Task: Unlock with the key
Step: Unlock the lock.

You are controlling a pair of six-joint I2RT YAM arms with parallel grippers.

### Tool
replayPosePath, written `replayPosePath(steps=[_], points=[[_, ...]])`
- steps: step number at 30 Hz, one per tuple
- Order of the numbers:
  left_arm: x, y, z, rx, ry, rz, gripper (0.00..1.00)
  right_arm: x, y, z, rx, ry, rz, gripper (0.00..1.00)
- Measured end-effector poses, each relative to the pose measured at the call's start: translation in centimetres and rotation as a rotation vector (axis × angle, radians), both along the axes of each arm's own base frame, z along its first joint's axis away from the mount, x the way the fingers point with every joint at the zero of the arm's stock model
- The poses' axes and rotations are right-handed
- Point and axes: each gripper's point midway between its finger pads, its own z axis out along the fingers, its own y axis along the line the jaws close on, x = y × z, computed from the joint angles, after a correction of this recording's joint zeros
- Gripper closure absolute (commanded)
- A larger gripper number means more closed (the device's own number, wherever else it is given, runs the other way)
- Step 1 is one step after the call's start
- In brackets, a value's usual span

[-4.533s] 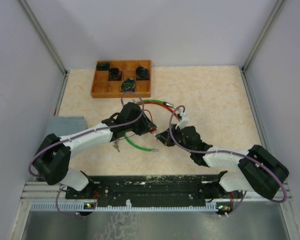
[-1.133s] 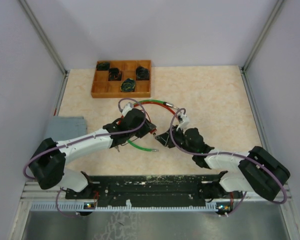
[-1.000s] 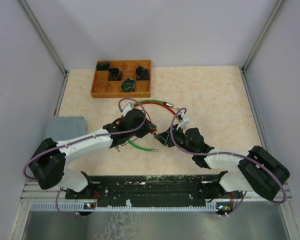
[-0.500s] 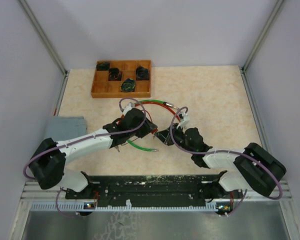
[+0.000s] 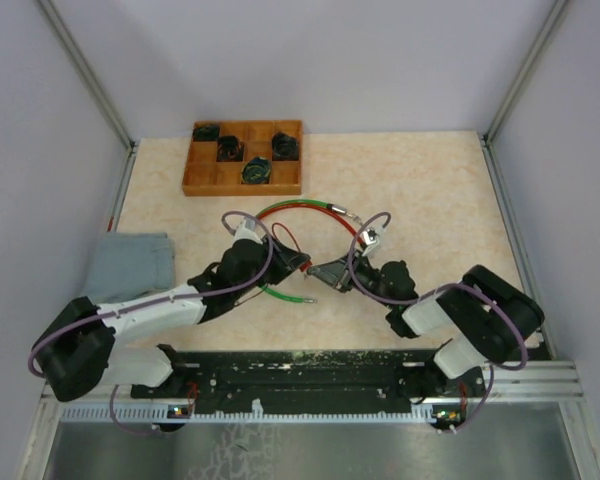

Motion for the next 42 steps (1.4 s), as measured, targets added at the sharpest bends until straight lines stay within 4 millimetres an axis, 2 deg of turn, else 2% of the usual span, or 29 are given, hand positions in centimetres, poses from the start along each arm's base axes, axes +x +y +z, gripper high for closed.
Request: replayPosePath(steps=[6, 13, 20, 28, 31, 38, 42], points=[[-0.9, 0.5, 2.6, -0.129, -0.167, -0.044, 1.00, -0.7, 0.6, 2.1, 0.159, 0.033, 0.077, 1.00], [-2.2, 1.0, 3.3, -0.196, -0.306, -0.114, 1.00, -2.0, 1.1, 2.1, 0.224, 0.142, 0.154, 1.00], [-3.3, 1.4, 5.0, -0.249, -0.438, -0.164, 1.00, -2.4, 1.3, 3.0, 0.282, 0.199, 0.185, 1.00], [-3.6, 1.6, 5.2, -0.248, -0.494, -0.185, 1.00, -2.4, 1.5, 2.9, 0.291, 0.234, 0.206, 0.84], [-3.8, 1.7, 5.6, -0.264, -0.508, -0.186, 1.00, -2.6, 1.4, 3.4, 0.287, 0.201, 0.216, 0.75], [-4.6, 2.1, 8.2, -0.317, -0.571, -0.217, 1.00, -2.0, 0.1, 6.1, 0.220, 0.016, 0.161, 0.69], [-4.3, 2.3, 8.2, -0.288, -0.578, -0.229, 1.00, -1.8, -0.8, 6.9, 0.108, -0.082, 0.114, 0.67]])
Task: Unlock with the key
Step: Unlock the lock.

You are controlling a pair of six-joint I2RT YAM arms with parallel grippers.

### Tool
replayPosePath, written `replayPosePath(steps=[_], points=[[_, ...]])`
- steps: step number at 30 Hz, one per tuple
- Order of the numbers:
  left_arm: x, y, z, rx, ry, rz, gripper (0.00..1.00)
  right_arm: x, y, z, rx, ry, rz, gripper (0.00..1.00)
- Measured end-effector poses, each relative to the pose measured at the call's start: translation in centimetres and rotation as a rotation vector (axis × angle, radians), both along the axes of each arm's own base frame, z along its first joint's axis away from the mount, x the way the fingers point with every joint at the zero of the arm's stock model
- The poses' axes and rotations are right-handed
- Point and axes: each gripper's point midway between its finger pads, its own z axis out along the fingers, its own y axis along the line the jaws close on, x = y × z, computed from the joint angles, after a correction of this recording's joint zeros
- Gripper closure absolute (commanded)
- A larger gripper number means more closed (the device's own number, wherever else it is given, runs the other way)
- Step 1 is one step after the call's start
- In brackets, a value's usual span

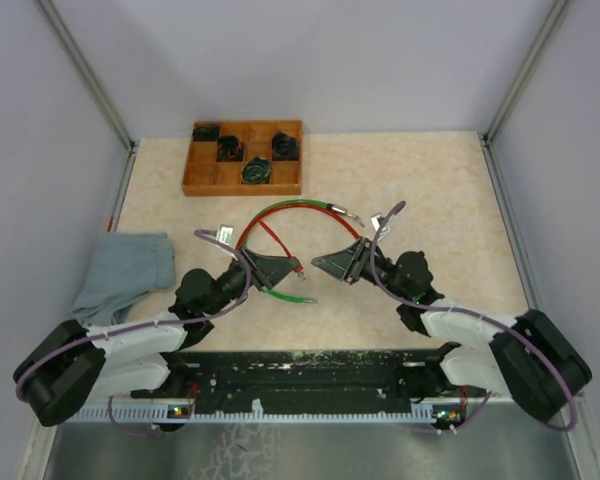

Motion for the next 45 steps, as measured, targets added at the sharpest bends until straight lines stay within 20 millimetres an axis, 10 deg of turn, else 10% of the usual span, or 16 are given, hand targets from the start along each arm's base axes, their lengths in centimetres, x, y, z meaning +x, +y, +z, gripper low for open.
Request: replayPosePath(steps=[11, 45], points=[[-0.8, -0.8, -1.8, 0.116, -0.047, -0.113, 1.00, 1.7, -0.5, 4.2, -0.330, -0.238, -0.026, 0.66], [-2.1, -3.5, -3.8, 0.215, -0.061, -0.319, 1.00, -0.4, 2.9, 1.0, -0.554, -0.307, 0.195, 1.00]])
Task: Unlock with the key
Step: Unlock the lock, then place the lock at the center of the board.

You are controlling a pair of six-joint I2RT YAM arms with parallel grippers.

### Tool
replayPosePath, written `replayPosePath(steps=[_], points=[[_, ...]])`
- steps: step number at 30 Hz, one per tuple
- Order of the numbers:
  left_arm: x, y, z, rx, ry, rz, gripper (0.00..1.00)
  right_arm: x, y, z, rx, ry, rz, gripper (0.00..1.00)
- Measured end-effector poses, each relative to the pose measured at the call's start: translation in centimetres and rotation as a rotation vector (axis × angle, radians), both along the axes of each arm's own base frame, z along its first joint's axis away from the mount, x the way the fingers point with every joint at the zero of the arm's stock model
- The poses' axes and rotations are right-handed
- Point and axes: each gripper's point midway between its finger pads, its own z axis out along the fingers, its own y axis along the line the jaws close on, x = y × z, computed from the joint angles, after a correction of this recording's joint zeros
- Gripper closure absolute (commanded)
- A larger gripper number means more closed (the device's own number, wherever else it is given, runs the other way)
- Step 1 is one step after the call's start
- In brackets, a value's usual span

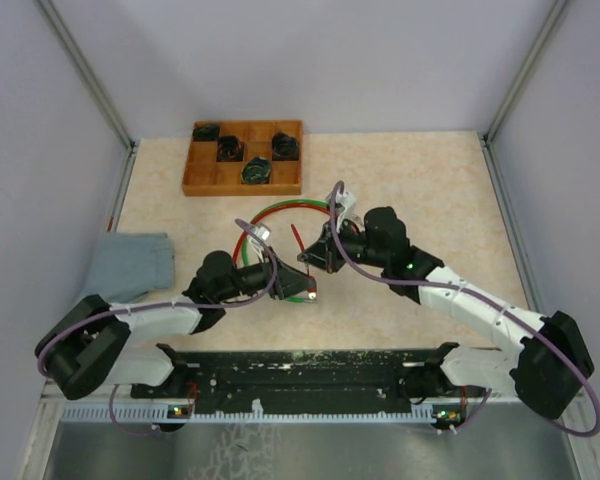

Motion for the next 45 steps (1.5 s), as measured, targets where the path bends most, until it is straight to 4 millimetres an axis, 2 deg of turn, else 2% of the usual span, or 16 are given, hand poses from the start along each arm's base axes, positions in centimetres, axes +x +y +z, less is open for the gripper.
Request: replayPosePath(steps=[5, 9, 11, 15, 20, 24, 31, 35, 41, 45], points=[[-2.4, -1.0, -2.0, 0.076, 0.015, -0.074, 1.00, 2.5, -0.1, 4.1, 0.079, -0.107, -0.078, 1.00], [-2.5, -0.7, -2.2, 0.108, -0.011, -0.058, 1.00, 3.9, -1.0, 4.9, 0.098, -0.128, -0.140, 1.00], [-1.8, -0.3, -2.4, 0.141, -0.020, -0.015, 1.00, 4.4, -1.3, 4.8, 0.091, -0.127, -0.162, 0.97], [0.2, 0.5, -3.5, 0.251, -0.010, 0.095, 1.00, 5.7, -2.9, 3.1, 0.017, -0.112, -0.250, 0.79], [2.8, 1.6, -5.3, 0.429, 0.048, 0.226, 1.00, 7.9, -6.4, 1.0, -0.100, -0.125, -0.426, 0.66], [4.5, 1.7, -6.3, 0.521, 0.089, 0.283, 1.00, 7.9, -8.4, -0.3, -0.163, -0.127, -0.501, 0.63], [7.2, 1.6, -10.0, 0.754, 0.182, 0.339, 1.00, 7.2, -12.0, -1.4, -0.214, -0.154, -0.633, 0.61], [8.5, 2.1, -12.1, 0.896, 0.207, 0.365, 1.00, 6.5, -14.3, -1.4, -0.205, -0.190, -0.716, 0.60], [8.9, 4.4, -15.0, 1.104, 0.214, 0.383, 1.00, 5.7, -16.9, -0.3, -0.164, -0.248, -0.819, 0.59], [10.1, 5.2, -15.6, 1.207, 0.206, 0.421, 0.99, 5.5, -18.2, 0.6, -0.154, -0.278, -0.874, 0.47]])
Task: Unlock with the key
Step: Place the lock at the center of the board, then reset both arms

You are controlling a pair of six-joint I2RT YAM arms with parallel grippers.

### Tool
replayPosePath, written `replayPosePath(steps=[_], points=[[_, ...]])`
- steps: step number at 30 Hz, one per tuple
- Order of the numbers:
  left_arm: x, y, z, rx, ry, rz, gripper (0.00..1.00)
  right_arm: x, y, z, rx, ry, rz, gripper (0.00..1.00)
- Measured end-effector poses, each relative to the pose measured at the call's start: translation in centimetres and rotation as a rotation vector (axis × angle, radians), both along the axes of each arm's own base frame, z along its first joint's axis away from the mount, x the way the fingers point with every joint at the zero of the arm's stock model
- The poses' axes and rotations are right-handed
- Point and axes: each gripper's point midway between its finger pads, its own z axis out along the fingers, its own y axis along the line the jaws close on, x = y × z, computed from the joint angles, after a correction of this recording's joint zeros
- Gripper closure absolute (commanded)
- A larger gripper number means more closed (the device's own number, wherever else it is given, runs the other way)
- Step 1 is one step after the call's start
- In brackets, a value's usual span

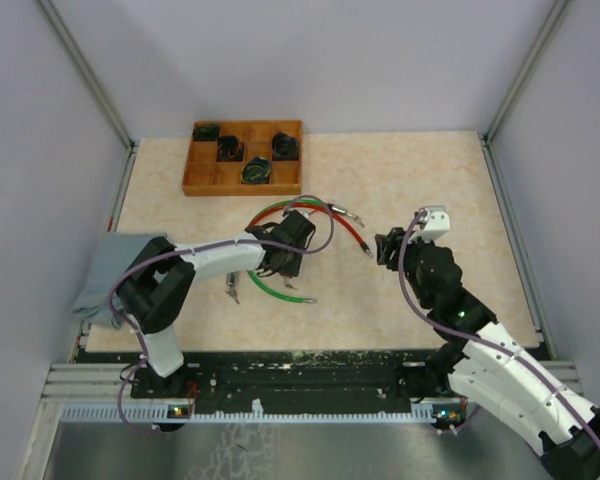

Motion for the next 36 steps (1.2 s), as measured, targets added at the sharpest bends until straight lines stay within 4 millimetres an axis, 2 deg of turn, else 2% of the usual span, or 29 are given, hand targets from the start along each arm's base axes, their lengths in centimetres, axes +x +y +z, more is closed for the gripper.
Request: replayPosePath(steps=[1, 4, 6, 10, 13, 17, 20, 23, 26, 31, 36], points=[[0.2, 0.2, 0.1, 0.018, -0.006, 0.006, 0.94, 0.0, -0.4, 0.1, -0.003, -0.005, -0.016, 0.44], [0.4, 1.2, 0.2, 0.066, -0.017, 0.024, 0.65, -0.2, -1.4, 0.2, -0.012, -0.006, -0.058, 0.39], [0.4, 1.7, 0.2, 0.088, -0.020, 0.034, 0.51, -0.5, -2.0, 0.1, -0.014, -0.002, -0.083, 0.39], [0.5, 2.2, 1.0, 0.097, -0.038, 0.045, 0.34, -1.1, -3.2, 0.2, -0.007, -0.001, -0.125, 0.39], [0.9, 2.3, 2.7, 0.063, -0.072, 0.071, 0.20, -1.6, -4.1, 0.2, -0.003, 0.000, -0.156, 0.37], [1.3, 3.4, 5.3, -0.034, -0.110, 0.131, 0.13, -2.2, -4.4, -0.2, -0.004, 0.022, -0.160, 0.34], [1.6, 6.0, 7.1, -0.135, -0.125, 0.213, 0.01, -2.6, -4.5, -0.8, -0.025, 0.063, -0.154, 0.28], [1.6, 9.1, 8.6, -0.225, -0.152, 0.314, 0.00, -2.9, -4.6, -0.2, -0.032, 0.075, -0.150, 0.24], [0.9, 10.9, 10.8, -0.325, -0.185, 0.373, 0.00, -3.3, -4.9, 0.9, -0.030, 0.072, -0.146, 0.23], [-0.4, 13.1, 16.9, -0.471, -0.317, 0.400, 0.00, -4.8, -6.0, 3.4, 0.016, 0.016, -0.149, 0.23], [-2.8, 15.0, 22.4, -0.510, -0.470, 0.343, 0.00, -6.6, -7.7, 5.5, 0.060, -0.045, -0.173, 0.23]])
